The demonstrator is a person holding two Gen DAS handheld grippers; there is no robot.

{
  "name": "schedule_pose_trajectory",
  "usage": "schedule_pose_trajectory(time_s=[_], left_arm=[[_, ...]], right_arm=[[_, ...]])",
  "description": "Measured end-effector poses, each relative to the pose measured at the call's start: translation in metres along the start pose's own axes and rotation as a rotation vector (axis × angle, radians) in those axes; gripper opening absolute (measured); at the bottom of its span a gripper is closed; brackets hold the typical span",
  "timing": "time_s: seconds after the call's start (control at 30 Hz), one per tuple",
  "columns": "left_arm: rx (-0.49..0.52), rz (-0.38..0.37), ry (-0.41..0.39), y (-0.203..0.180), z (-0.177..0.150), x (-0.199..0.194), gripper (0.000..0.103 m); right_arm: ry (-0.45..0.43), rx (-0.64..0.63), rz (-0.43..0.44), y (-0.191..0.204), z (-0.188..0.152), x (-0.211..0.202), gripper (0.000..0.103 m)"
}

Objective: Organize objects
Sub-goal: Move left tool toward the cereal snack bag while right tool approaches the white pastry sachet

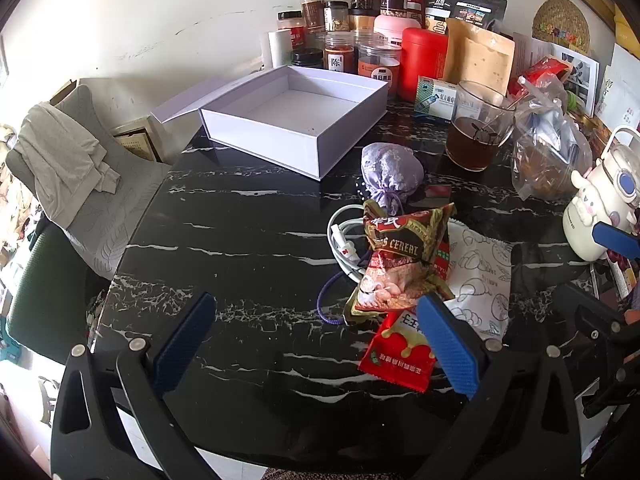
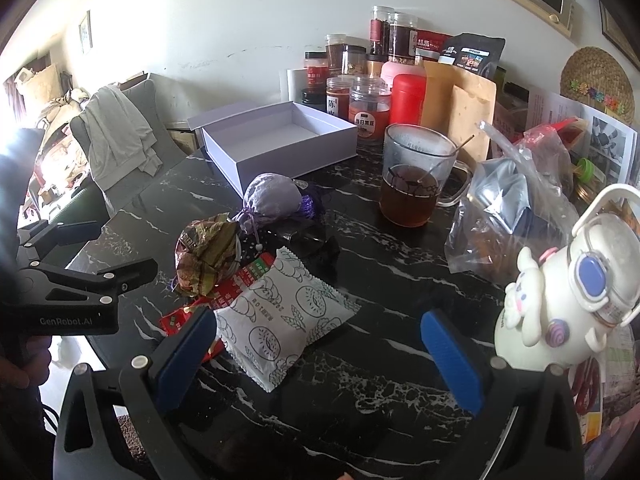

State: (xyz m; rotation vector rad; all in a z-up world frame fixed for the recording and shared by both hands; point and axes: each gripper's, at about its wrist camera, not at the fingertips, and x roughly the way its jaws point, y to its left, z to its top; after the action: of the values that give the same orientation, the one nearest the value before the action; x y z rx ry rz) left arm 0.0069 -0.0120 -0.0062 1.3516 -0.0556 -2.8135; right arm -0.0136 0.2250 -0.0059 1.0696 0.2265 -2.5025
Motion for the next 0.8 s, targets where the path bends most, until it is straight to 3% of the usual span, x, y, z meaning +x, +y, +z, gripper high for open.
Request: schedule_pose_trajectory(time_s=[0.8], left_arm=[[-0.006,-0.005,-0.003,0.0009,-0.0006,-0.0041,0.101]], right_arm=[[0.003,-0.003,0.002,-0.0003,-0.0012,-0.0004,0.102]])
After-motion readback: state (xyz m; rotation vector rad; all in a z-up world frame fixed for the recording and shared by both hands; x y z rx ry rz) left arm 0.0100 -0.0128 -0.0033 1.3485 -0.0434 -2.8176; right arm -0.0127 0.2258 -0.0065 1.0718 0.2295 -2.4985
